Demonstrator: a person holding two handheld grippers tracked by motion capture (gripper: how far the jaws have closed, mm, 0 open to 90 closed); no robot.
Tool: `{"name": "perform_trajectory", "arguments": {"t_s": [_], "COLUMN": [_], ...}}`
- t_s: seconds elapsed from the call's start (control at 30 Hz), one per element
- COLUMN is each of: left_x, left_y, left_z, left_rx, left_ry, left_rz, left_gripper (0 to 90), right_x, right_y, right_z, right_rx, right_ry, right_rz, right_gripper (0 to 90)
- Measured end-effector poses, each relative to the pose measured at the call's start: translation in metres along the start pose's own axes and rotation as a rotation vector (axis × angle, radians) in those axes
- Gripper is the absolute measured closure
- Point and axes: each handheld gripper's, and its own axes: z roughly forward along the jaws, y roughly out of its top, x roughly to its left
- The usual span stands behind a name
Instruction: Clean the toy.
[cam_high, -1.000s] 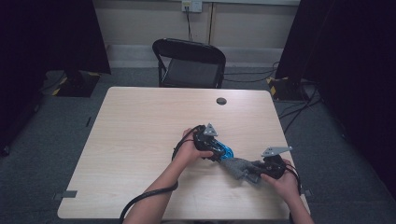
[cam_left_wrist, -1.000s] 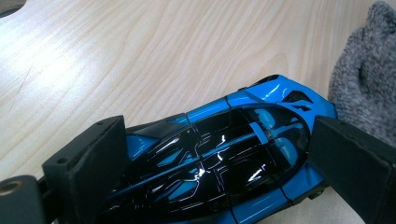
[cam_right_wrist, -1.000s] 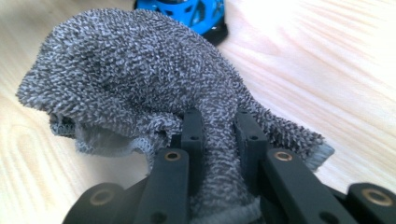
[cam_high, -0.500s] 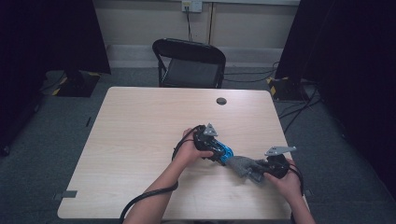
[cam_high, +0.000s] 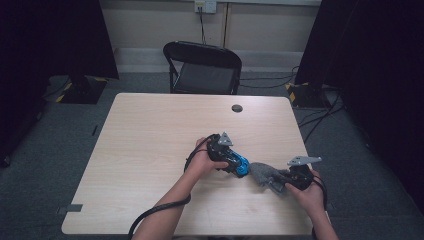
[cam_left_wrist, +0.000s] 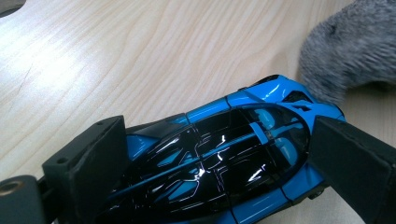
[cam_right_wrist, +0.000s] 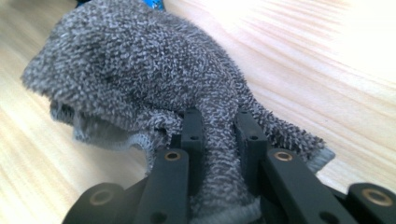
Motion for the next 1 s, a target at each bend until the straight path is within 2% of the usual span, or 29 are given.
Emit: {"name": "perform_trajectory", "arguments": {"t_s": [0.27,0.77,1.0], "left_x": [0.000,0.000,0.000], "left_y": [0.000,-0.001,-0.001], "left_z": [0.000,0.000,0.000], "left_rx": [0.001,-0.007,-0.008], "left_ry": [0.000,-0.001,-0.001], "left_rz": [0.002,-0.001,0.000], "left_gripper": [4.7,4.7,4.7], "right_x": [-0.001,-0.001,-0.001], "right_y": [0.000,0.001,0.002], "right_z": [0.001,-0.001,-0.009], "right_rx": [-0.004,-0.036,-0.067], "right_ry": [-0.010,-0.071,-0.068], "right_rz": [0.005,0.028,0.024], "right_gripper": [76.8,76.9,76.9]}}
